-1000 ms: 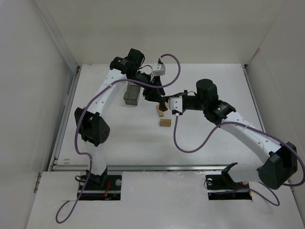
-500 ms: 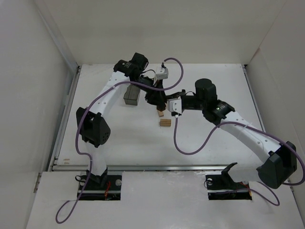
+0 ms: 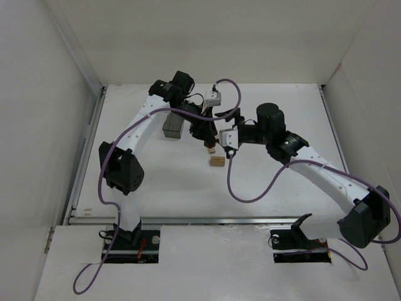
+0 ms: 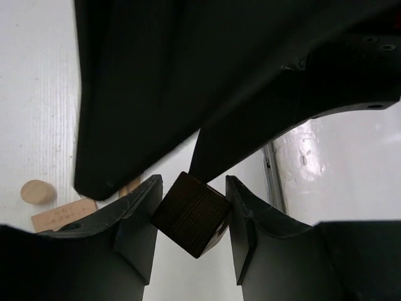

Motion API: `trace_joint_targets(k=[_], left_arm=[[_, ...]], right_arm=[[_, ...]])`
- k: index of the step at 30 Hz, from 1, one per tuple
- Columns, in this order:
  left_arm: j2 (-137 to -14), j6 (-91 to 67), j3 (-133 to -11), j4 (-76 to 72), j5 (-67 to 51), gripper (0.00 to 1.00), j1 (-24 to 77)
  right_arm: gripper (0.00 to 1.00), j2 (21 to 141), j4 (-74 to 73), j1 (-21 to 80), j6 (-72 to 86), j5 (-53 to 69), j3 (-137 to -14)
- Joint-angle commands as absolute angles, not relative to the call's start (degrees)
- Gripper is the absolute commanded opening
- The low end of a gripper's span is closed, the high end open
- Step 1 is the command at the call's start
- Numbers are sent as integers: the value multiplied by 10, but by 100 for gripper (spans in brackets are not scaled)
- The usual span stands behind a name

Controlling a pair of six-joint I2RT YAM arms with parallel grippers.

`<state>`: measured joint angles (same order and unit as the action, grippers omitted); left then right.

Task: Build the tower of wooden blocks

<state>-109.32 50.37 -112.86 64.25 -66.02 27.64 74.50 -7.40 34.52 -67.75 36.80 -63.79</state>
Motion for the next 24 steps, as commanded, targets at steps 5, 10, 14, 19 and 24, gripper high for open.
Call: trace_joint_targets(k=[5,10,14,19,24], left_arm=[[-1071,522,-1133,648,-637,0,275],[-1071,453,-1097,520,-568,0,275],[-1050,369,-1043,354,-456,0,288],[-1000,339,-927,179,-362,0,307],[-950,339,-792,64,-336,0,337]], right_arm=[[100,729,-64,348,-646,296,-653],[100,695,-34,348,-547,279,-591],[100,625,13,348,-423,239,-516],[100,518,60,348,-262,123,-433],[100,446,49,348,-61,-58,-404]])
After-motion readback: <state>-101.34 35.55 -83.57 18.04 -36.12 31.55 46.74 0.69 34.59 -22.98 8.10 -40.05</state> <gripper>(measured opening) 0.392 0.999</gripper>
